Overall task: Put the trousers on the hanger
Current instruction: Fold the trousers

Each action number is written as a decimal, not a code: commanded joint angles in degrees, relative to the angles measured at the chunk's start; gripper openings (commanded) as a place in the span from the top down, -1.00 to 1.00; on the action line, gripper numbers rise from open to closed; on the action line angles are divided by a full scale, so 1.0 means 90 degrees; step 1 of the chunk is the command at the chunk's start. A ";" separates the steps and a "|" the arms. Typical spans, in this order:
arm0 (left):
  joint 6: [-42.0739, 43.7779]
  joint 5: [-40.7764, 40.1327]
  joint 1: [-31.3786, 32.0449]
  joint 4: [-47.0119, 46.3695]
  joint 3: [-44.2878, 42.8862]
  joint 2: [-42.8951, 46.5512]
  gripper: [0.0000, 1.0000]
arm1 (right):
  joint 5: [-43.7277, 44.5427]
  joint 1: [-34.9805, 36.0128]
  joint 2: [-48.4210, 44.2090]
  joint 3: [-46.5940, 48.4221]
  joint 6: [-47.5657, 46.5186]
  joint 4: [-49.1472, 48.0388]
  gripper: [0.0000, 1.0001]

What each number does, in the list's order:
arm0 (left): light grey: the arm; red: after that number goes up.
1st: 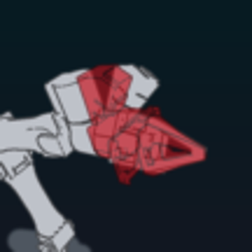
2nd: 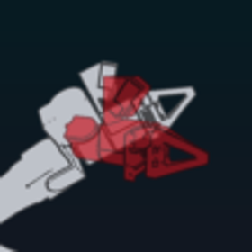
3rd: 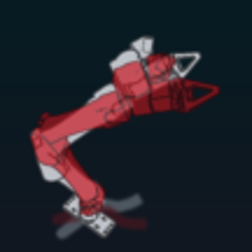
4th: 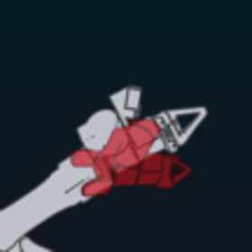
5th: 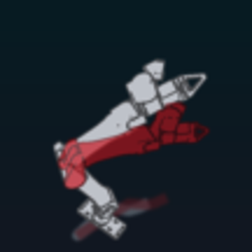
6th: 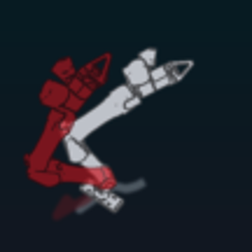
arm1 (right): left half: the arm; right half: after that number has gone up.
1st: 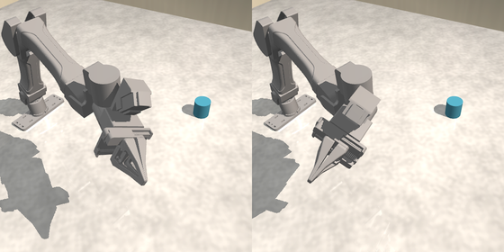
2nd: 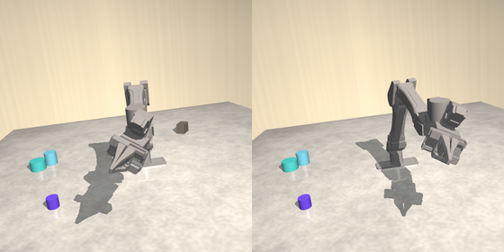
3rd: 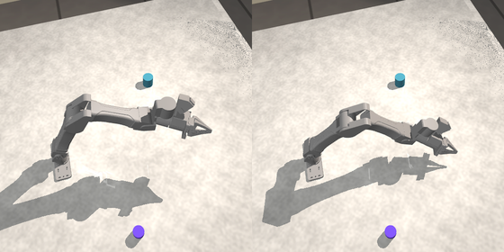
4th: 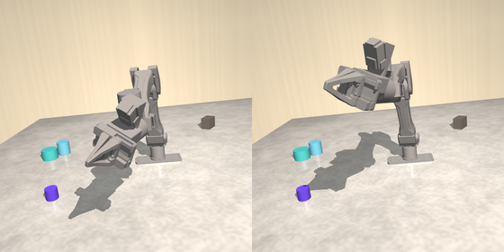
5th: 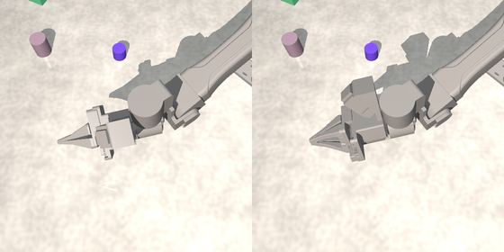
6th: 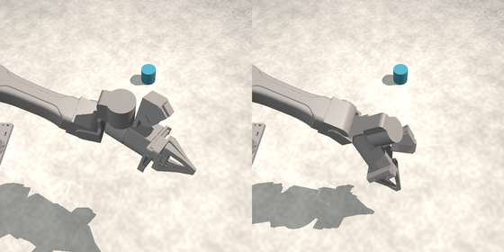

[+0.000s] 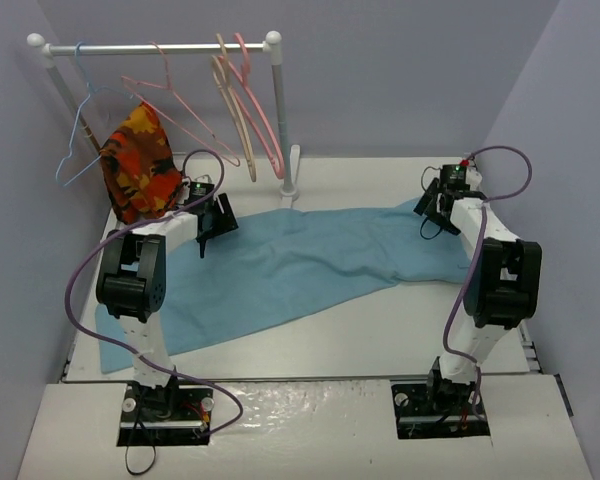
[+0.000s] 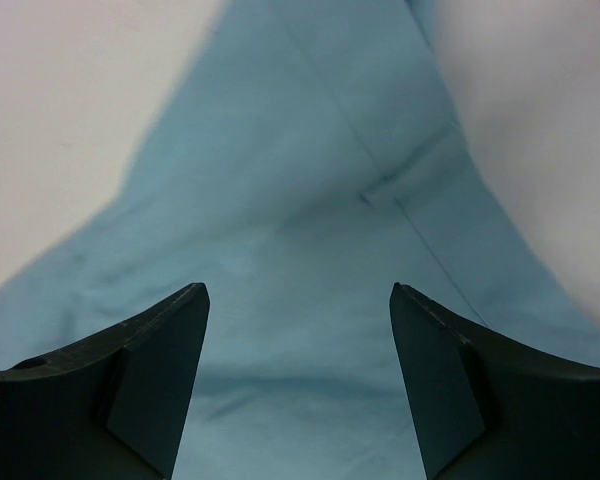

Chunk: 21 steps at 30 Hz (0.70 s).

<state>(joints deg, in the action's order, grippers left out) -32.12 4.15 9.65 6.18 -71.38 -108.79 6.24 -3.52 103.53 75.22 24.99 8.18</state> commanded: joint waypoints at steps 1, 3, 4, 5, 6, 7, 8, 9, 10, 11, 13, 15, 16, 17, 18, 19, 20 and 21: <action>0.0009 -0.0129 -0.0037 0.0034 -0.0306 -0.0308 -0.27 | 0.0341 -0.0048 -0.0233 -0.0842 0.0803 0.0371 -0.41; -0.0025 -0.0133 -0.0037 0.0087 -0.0360 -0.0430 -0.27 | 0.0161 -0.0131 -0.0171 -0.1108 0.0893 0.0284 -0.42; -0.0040 -0.0136 -0.0037 0.0112 -0.0390 -0.0498 -0.27 | 0.0019 -0.0195 -0.0122 -0.1244 0.0930 0.0217 -0.42; -0.0061 -0.0145 -0.0037 0.0144 -0.0423 -0.0567 -0.27 | -0.0117 -0.0262 -0.0068 -0.1384 0.0968 0.0152 -0.42; -0.0112 -0.0185 -0.0043 0.0226 -0.0470 -0.0639 -0.27 | -0.0221 -0.0339 0.0014 -0.1548 0.1009 0.0111 -0.42; -0.0162 -0.0234 -0.0049 0.0309 -0.0512 -0.0703 -0.27 | -0.0320 -0.0426 0.0082 -0.1708 0.1059 0.0078 -0.42; -0.0213 -0.0309 -0.0062 0.0397 -0.0544 -0.0741 -0.26 | -0.0402 -0.0545 0.0101 -0.1853 0.1140 0.0078 -0.40; -0.0249 -0.0360 -0.0079 0.0465 -0.0561 -0.0767 -0.26 | -0.0482 -0.0669 0.0082 -0.1993 0.1207 0.0071 -0.40; -0.0274 -0.0385 -0.0104 0.0512 -0.0557 -0.0785 -0.26 | -0.0531 -0.0883 0.0012 -0.2153 0.1295 0.0072 -0.40; -0.0297 -0.0402 -0.0133 0.0552 -0.0546 -0.0802 -0.26 | -0.0565 -0.1138 -0.0073 -0.2324 0.1397 0.0077 -0.40; -0.0391 -0.0403 -0.0207 0.0642 -0.0535 -0.0816 -0.26 | -0.0590 -0.1584 -0.0495 -0.2668 0.1485 0.0105 -0.40; -0.0479 -0.0403 -0.0301 0.0688 -0.0491 -0.0838 -0.25 | -0.0693 -0.2059 -0.0774 -0.2951 0.1559 0.0166 -0.42; -0.0523 -0.0403 -0.0359 0.0710 -0.0477 -0.0852 -0.25 | -0.0858 -0.2401 -0.0956 -0.3074 0.1618 0.0195 -0.42; -0.0552 -0.0403 -0.0405 0.0733 -0.0448 -0.0852 -0.25 | -0.0935 -0.2686 -0.1101 -0.3179 0.1687 0.0206 -0.43; -0.0576 -0.0409 -0.0446 0.0747 -0.0422 -0.0851 -0.25 | -0.1003 -0.2973 -0.1258 -0.3273 0.1777 0.0217 -0.43; -0.0591 -0.0429 -0.0475 0.0743 -0.0402 -0.0846 -0.25 | -0.1057 -0.3263 -0.1437 -0.3346 0.1907 0.0227 -0.44; -0.0603 -0.0455 -0.0504 0.0742 -0.0388 -0.0844 -0.25 | -0.1068 -0.3489 -0.1605 -0.3405 0.2020 0.0241 -0.44; -0.0611 -0.0499 -0.0532 0.0750 -0.0384 -0.0848 -0.25 | -0.0989 -0.3578 -0.1753 -0.3433 0.2096 0.0265 -0.44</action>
<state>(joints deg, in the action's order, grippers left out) -36.35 3.03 7.79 7.21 -76.38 -114.08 -5.46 -28.69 91.84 48.10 39.68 3.28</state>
